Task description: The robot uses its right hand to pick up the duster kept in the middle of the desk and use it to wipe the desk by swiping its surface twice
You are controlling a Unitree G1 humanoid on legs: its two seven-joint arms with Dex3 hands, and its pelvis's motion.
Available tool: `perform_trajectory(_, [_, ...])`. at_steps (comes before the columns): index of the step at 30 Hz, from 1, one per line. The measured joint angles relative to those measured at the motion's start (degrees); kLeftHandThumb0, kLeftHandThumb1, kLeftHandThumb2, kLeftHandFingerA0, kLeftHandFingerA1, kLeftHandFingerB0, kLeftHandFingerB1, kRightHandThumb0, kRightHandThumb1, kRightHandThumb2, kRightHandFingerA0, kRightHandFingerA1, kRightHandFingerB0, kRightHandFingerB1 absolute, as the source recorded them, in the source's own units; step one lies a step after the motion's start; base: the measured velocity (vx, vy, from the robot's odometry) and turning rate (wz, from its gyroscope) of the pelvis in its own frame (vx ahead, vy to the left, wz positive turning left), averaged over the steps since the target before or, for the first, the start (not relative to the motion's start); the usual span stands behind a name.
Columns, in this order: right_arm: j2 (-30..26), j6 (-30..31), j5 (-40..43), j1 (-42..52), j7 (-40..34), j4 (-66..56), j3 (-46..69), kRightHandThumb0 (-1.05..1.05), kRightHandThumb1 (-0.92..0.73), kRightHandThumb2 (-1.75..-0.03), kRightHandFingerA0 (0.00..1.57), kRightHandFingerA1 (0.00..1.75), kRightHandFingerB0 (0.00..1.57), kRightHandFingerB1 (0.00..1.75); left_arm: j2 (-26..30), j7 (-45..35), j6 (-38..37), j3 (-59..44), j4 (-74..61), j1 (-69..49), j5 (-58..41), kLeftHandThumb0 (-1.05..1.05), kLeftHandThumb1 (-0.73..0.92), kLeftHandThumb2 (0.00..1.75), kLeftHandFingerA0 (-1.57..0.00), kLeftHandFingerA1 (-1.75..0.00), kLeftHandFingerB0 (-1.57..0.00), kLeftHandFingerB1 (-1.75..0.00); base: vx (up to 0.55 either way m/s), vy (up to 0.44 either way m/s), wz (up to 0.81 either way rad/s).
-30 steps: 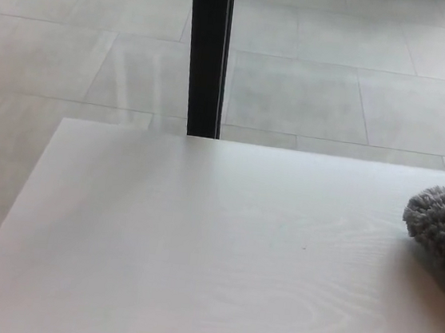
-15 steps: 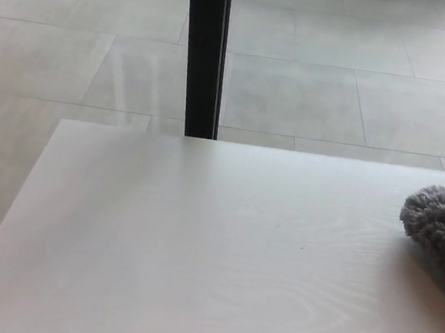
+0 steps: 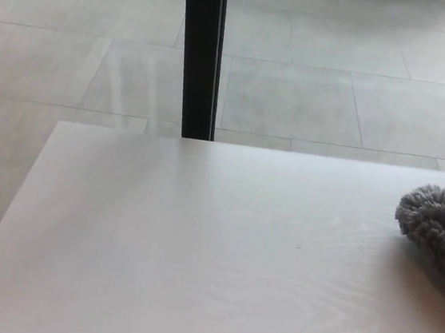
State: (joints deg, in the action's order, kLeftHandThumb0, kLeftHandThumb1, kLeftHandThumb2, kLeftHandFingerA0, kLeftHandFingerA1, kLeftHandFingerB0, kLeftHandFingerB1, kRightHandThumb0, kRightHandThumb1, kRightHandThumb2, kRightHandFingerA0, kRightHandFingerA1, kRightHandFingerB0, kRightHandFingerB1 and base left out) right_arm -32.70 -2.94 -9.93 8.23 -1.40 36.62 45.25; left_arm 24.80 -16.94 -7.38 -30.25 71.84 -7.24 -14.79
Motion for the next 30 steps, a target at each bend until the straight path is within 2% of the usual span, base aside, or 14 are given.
perform_trajectory(1, [0.42,0.05,0.81,-0.03,0.18,1.40,1.27,-0.80,-0.83,-0.65,0.39,0.84,0.00,0.44,0.00,0.04,0.00,0.00,0.00,0.02,0.00,-0.53,0.71,0.61,-0.59,-0.60,-0.55,-0.46,0.00,0.000,0.00])
perform_trajectory(2, [0.86,0.10,1.45,-0.08,0.38,2.45,2.24,-0.80,-0.66,-1.03,0.51,0.85,0.00,0.42,0.00,0.06,0.00,0.00,0.01,0.04,0.00,-0.50,0.70,0.61,-0.58,-0.62,-0.53,-0.47,0.00,0.000,0.00])
perform_trajectory(3, [1.40,0.20,2.26,-0.16,0.60,3.88,3.41,-0.79,-0.83,-0.65,0.48,0.84,0.00,0.56,0.00,0.10,0.00,0.00,0.01,0.04,0.00,-0.49,0.71,0.61,-0.60,-0.62,-0.52,-0.46,0.00,0.000,0.00])
perform_trajectory(8, [3.95,1.07,5.94,-0.42,1.91,10.75,8.60,-0.76,-0.65,-1.02,0.53,0.76,0.12,0.57,0.00,0.25,0.00,-0.21,0.04,0.06,-0.01,-0.49,0.72,0.61,-0.58,-0.62,-0.51,-0.47,0.00,0.000,0.00])
perform_trajectory(9, [4.51,1.31,6.84,-0.54,2.22,12.45,9.75,-0.75,-0.83,-0.66,0.53,0.75,0.18,0.56,0.00,0.28,0.00,-0.26,0.05,0.06,-0.01,-0.49,0.71,0.61,-0.58,-0.63,-0.52,-0.48,0.00,0.000,0.00])
perform_trajectory(10, [4.95,1.49,7.55,-0.63,2.52,13.62,10.59,-0.75,-0.63,-1.01,0.54,0.74,0.16,0.57,0.00,0.31,0.00,-0.35,0.07,0.07,-0.02,-0.49,0.70,0.60,-0.58,-0.63,-0.52,-0.48,0.00,0.000,0.00])
perform_trajectory(11, [5.41,1.67,8.29,-0.75,2.86,14.78,11.44,-0.76,-0.80,-0.64,0.60,0.71,0.23,0.51,0.00,0.35,0.00,-0.48,0.12,0.07,-0.04,-0.48,0.71,0.61,-0.59,-0.62,-0.52,-0.47,0.00,0.000,0.00])
perform_trajectory(20, [8.72,2.73,15.33,-3.09,7.09,23.79,15.36,-0.79,-0.77,-0.64,0.88,0.83,0.21,0.53,0.32,2.35,0.01,-0.53,0.84,0.81,0.05,-0.54,0.71,0.61,-0.68,-0.57,-0.52,-0.47,0.00,0.000,0.00])
perform_trajectory(21, [9.17,2.73,16.13,-3.36,7.82,24.43,15.29,-0.79,-0.75,-0.63,0.57,0.77,0.06,0.57,0.51,2.83,0.01,-0.44,0.98,1.02,0.10,-0.54,0.70,0.61,-0.66,-0.57,-0.51,-0.46,0.00,0.000,0.00])
perform_trajectory(22, [9.58,2.72,16.88,-3.46,8.53,24.82,15.06,-0.77,-0.58,-0.97,0.46,0.72,0.02,0.49,0.69,3.31,0.01,-0.35,1.09,1.21,0.14,-0.52,0.68,0.60,-0.68,-0.60,-0.50,-0.47,0.00,0.000,0.00])
perform_trajectory(27, [10.60,1.75,19.57,-1.99,12.22,26.56,10.68,-0.79,-0.58,-0.95,0.46,0.73,0.05,0.55,2.00,5.83,0.07,-0.70,1.57,1.75,0.06,-0.53,0.68,0.61,-0.73,-0.60,-0.55,-0.51,0.00,0.000,0.00])
perform_trajectory(28, [10.60,1.39,19.91,-1.53,12.73,26.80,9.78,-0.79,-0.73,-0.62,0.52,0.73,0.08,0.55,2.12,6.28,0.08,-0.48,1.70,1.73,0.13,-0.52,0.68,0.61,-0.72,-0.59,-0.60,-0.53,0.00,0.000,0.00])
perform_trajectory(29, [10.60,0.81,20.25,-0.93,13.27,27.16,8.58,-0.80,-0.56,-0.95,0.47,0.72,0.14,0.57,2.25,6.89,0.14,0.09,1.87,1.71,0.29,-0.52,0.70,0.60,-0.71,-0.57,-0.55,-0.50,0.00,0.000,0.00])
perform_trajectory(30, [10.59,0.38,20.47,-0.52,13.53,27.49,7.66,-0.80,-0.73,-0.62,0.49,0.70,0.14,0.53,2.33,7.30,0.30,0.49,2.03,1.70,0.41,-0.51,0.70,0.60,-0.71,-0.60,-0.54,-0.50,0.00,0.000,0.00])
